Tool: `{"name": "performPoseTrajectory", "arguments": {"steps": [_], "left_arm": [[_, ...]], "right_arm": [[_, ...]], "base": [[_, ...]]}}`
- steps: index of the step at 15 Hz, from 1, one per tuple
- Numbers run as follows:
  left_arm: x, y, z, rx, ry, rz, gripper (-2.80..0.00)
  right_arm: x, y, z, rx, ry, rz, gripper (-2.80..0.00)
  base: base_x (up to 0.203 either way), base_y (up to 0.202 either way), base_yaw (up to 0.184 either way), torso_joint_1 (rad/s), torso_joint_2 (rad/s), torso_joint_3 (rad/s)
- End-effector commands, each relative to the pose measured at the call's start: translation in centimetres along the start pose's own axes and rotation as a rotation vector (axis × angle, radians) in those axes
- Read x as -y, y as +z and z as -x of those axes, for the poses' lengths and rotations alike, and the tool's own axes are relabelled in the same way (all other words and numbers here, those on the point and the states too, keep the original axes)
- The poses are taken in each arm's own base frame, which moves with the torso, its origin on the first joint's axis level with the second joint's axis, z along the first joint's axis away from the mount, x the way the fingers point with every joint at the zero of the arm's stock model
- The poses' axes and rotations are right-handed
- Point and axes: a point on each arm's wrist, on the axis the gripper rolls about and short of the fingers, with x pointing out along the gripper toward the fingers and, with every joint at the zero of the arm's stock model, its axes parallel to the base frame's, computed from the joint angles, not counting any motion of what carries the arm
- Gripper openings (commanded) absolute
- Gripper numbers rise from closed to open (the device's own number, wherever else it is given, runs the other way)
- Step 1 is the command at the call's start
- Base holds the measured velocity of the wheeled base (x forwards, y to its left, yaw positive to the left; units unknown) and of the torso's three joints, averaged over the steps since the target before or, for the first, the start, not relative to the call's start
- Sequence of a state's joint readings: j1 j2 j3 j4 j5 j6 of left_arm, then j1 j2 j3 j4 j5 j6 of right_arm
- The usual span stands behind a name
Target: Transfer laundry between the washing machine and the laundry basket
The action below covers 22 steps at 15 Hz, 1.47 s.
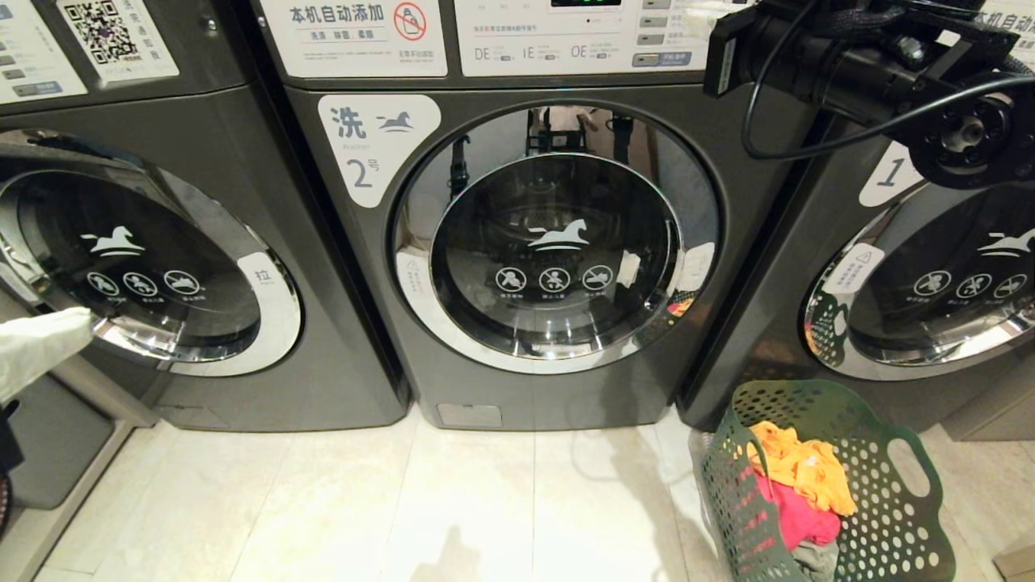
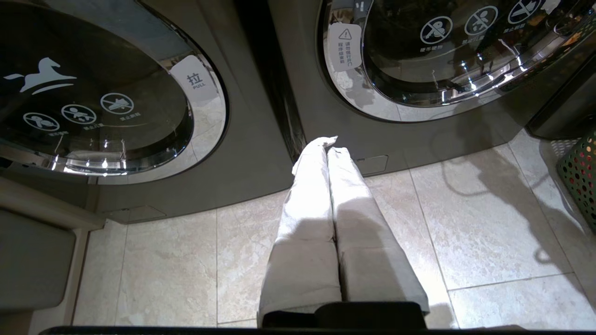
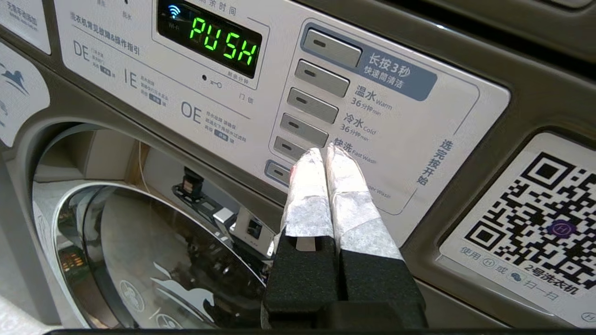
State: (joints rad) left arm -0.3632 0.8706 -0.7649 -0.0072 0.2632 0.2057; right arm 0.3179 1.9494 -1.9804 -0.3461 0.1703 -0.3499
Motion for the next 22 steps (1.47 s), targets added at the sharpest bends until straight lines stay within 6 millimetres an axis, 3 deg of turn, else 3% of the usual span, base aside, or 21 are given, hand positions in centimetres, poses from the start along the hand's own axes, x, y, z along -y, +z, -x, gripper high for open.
{"name": "performPoseTrajectory", "arguments": {"steps": [1,10,15,22], "left_arm": [[0.0,0.0,0.1,0.003,0.002,0.001,-2.8],[0.0,-0.3,0.4,0.004,-0.002,0.0,-2.8],[-0.1,-0.4,0.7,0.014,-0.014,-0.02,-2.8],[-0.3,-0.4,1.4,0.034,-0.009,-0.028,-2.8]], "right_arm": [[0.0,0.2,0.1,0.005,0.001,0.003,-2.8],[0.0,0.2,0.1,0.007,0.0,0.005,-2.8],[0.2,1.0,0.4,0.023,-0.001,0.001,-2.8],[-0.7,1.2,0.3,0.053,0.088,-0.002,-2.8]], "base": [[0.0,0.0,0.0,0.0,0.0,0.0],[0.0,0.0,0.0,0.0,0.0,0.0],[0.088,0.0,0.0,0.004,0.0,0.002],[0.0,0.0,0.0,0.0,0.0,0.0]]}}
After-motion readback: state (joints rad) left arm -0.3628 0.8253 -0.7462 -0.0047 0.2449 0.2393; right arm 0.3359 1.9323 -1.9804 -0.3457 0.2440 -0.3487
